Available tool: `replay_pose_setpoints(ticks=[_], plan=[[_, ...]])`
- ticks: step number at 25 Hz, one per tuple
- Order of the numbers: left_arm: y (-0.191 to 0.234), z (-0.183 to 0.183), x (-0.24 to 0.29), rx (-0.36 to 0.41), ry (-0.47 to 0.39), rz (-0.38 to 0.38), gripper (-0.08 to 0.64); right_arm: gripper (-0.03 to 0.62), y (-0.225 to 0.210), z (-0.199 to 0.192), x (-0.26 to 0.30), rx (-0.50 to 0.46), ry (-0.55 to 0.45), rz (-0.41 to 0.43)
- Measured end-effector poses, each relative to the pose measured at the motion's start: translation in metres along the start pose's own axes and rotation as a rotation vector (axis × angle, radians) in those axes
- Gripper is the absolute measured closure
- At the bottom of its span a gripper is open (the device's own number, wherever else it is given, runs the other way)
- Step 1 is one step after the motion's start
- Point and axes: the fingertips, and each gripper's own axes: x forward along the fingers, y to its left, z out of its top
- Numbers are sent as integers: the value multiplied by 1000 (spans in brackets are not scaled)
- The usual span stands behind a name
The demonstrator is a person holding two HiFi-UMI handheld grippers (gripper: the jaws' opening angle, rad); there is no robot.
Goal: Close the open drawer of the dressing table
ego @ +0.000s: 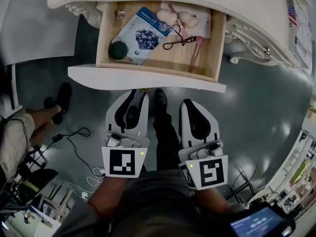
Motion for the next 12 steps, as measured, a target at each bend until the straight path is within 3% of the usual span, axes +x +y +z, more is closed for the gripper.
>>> replay_pose_setpoints(ticks=[12], plan=[[7,12,19,18,10,-13,466,577,-9,16,12,2,-9,-19]])
